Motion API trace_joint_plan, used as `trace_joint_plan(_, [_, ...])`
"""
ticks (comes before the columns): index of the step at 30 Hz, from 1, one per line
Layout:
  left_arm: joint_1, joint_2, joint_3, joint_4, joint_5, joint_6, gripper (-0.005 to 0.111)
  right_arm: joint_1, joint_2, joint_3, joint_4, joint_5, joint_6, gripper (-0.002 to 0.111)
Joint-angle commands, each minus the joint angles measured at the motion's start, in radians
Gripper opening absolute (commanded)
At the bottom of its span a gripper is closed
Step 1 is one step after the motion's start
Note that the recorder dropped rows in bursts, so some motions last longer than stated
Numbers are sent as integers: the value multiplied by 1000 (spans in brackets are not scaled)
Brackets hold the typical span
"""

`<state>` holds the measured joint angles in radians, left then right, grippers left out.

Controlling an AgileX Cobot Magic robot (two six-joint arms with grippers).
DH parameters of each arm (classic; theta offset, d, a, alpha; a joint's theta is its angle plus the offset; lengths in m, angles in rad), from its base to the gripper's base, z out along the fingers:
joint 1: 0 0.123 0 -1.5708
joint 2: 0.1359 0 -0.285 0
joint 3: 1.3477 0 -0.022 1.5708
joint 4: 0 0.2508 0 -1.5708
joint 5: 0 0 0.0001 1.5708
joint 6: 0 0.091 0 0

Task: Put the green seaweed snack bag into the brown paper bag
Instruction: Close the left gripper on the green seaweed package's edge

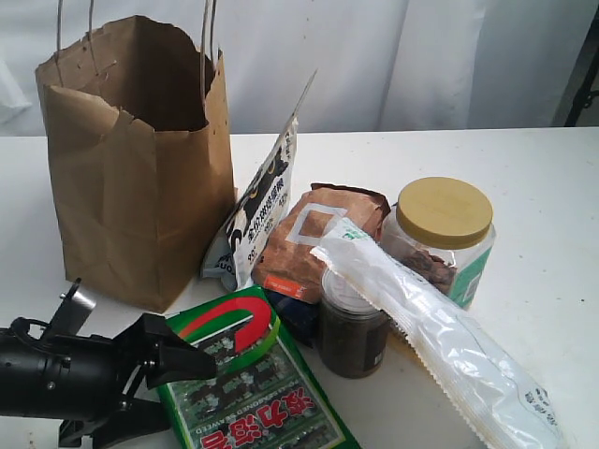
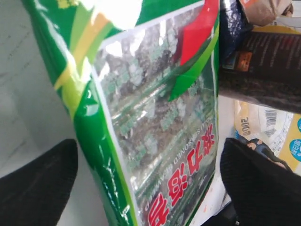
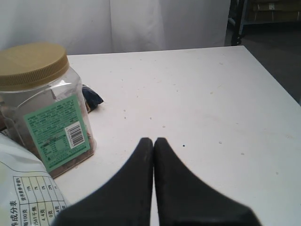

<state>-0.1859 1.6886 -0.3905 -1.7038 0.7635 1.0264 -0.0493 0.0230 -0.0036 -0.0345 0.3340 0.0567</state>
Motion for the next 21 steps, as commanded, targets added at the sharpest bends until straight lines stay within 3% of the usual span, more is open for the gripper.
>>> trace_joint_plan(1, [-7, 39, 6, -41, 11, 52, 78, -5, -8, 4, 3, -15, 2, 0])
trace_joint_plan(10, [-64, 105, -22, -41, -5, 72, 75, -5, -8, 4, 3, -15, 2, 0])
trace_joint_plan(12, [-64, 105, -22, -41, -5, 70, 60, -5, -8, 4, 3, -15, 2, 0])
trace_joint_plan(13, [-64, 105, -22, -41, 4, 54, 41, -5, -8, 4, 3, -15, 2, 0])
trace_joint_plan(14, [-64, 105, -22, -41, 11, 52, 29, -5, -8, 4, 3, -15, 2, 0])
trace_joint_plan(17, [-64, 105, -22, -41, 15, 52, 16, -5, -8, 4, 3, -15, 2, 0])
trace_joint_plan(18, [-64, 105, -22, -41, 15, 52, 3, -5, -8, 4, 3, -15, 2, 0])
trace_joint_plan(21, [-64, 103, -22, -41, 10, 52, 0, -5, -8, 4, 3, -15, 2, 0])
